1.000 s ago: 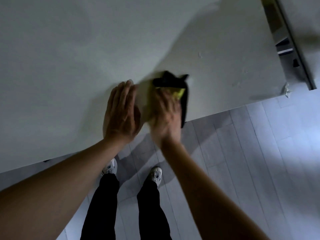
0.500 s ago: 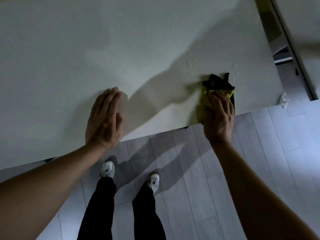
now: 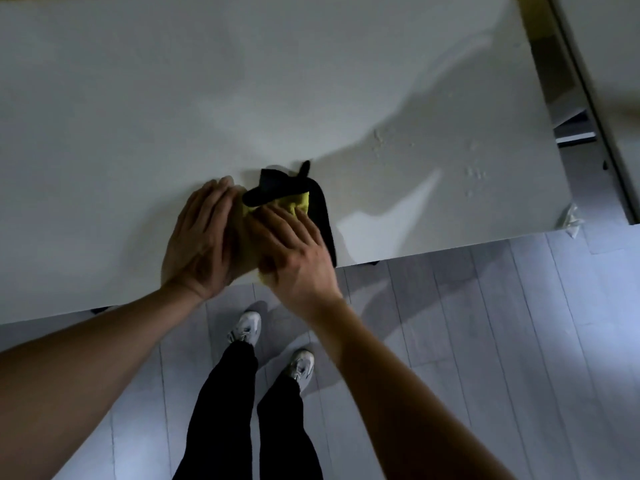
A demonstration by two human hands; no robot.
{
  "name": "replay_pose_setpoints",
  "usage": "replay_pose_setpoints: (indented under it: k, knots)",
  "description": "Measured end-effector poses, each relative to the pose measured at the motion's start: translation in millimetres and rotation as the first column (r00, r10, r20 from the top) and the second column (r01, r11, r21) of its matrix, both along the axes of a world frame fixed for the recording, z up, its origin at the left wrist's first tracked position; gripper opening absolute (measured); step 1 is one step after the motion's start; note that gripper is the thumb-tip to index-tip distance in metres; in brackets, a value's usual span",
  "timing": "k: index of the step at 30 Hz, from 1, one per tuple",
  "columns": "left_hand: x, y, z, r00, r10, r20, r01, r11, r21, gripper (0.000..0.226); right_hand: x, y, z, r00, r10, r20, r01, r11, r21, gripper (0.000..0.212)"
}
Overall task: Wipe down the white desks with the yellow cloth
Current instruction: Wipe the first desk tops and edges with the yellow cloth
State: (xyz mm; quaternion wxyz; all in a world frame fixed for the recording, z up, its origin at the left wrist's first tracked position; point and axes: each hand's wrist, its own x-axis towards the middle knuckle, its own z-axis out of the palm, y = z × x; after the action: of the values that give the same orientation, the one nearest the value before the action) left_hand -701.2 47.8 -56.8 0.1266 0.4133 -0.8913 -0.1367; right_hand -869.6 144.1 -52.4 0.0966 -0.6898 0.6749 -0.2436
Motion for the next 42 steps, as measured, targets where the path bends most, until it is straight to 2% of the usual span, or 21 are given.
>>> replay_pose_setpoints:
  k: [2, 5, 8, 13, 15, 18, 21, 23, 25, 27, 31, 33, 36, 38, 42]
  knots:
    - [-2, 1, 1, 1.0, 0.006, -0.012, -0.006, 1.0, 0.01, 0.061, -30, 6, 2, 0.999, 0.031, -0.026, -0.031, 1.0, 0.005, 0.052]
    - [-4, 1, 3, 1.0, 0.006, 0.003, -0.006, 1.0, 0.004, 0.061, -74, 19, 3, 0.98, -0.201, 0.005, 0.201, 0.98, -0.013, 0.054]
    - [-3, 1, 2, 1.0, 0.0, -0.003, 0.0, 1.0, -0.007, 0.06, -106, 31, 4, 0.899, -0.437, -0.006, 0.437, 0.899, -0.003, 0.054]
    - [-3, 1, -1, 1.0, 0.006, -0.021, -0.007, 1.0, -0.018, 0.061, -93, 18, 6, 0.771, -0.636, 0.044, 0.637, 0.771, -0.007, 0.053]
    - [-3, 3, -1, 0.999, 0.034, -0.031, -0.034, 0.999, -0.017, 0.062, -71, 2, 6, 0.826, -0.559, 0.071, 0.562, 0.827, -0.017, 0.052]
    - [-2, 1, 1, 0.999, 0.045, -0.014, -0.045, 0.998, -0.041, 0.066, -33, -30, 9, 0.961, -0.257, 0.099, 0.262, 0.964, -0.045, 0.047]
    - [-2, 3, 5, 0.998, 0.047, 0.034, -0.046, 0.998, -0.041, 0.063, -19, -44, 10, 0.998, -0.055, 0.03, 0.057, 0.998, -0.04, 0.046]
    - [-3, 2, 8, 0.997, 0.053, 0.056, -0.052, 0.998, -0.031, 0.064, -33, -43, 8, 1.0, 0.007, -0.017, -0.008, 1.0, -0.03, 0.048]
    - [-9, -2, 12, 0.994, 0.088, 0.06, -0.087, 0.996, -0.031, 0.065, -59, -36, 8, 0.999, -0.046, -0.006, 0.045, 0.997, -0.057, 0.042]
    - [-19, -11, 15, 0.992, 0.112, 0.05, -0.11, 0.993, -0.041, 0.06, -95, -27, 8, 0.977, -0.211, 0.036, 0.214, 0.971, -0.102, 0.038]
    - [-37, -36, 13, 0.995, 0.043, 0.089, -0.041, 0.999, -0.027, 0.064, -177, -11, 11, 0.854, -0.519, 0.021, 0.52, 0.854, -0.017, 0.047]
    - [-41, -42, 9, 0.994, 0.053, 0.1, -0.051, 0.998, -0.03, 0.065, -197, -12, 12, 0.823, -0.568, 0.009, 0.567, 0.823, 0.03, 0.051]
    - [-44, -41, 3, 0.994, 0.07, 0.088, -0.067, 0.997, -0.042, 0.063, -186, -26, 13, 0.778, -0.628, -0.007, 0.628, 0.777, 0.038, 0.052]
    - [-44, -39, 3, 0.995, 0.071, 0.076, -0.068, 0.997, -0.041, 0.062, -157, -41, 16, 0.819, -0.572, -0.039, 0.573, 0.82, 0.008, 0.049]
    - [-46, -37, 10, 0.997, 0.047, 0.054, -0.047, 0.999, -0.006, 0.063, -70, -74, 20, 0.973, -0.222, 0.064, 0.224, 0.974, -0.028, 0.045]
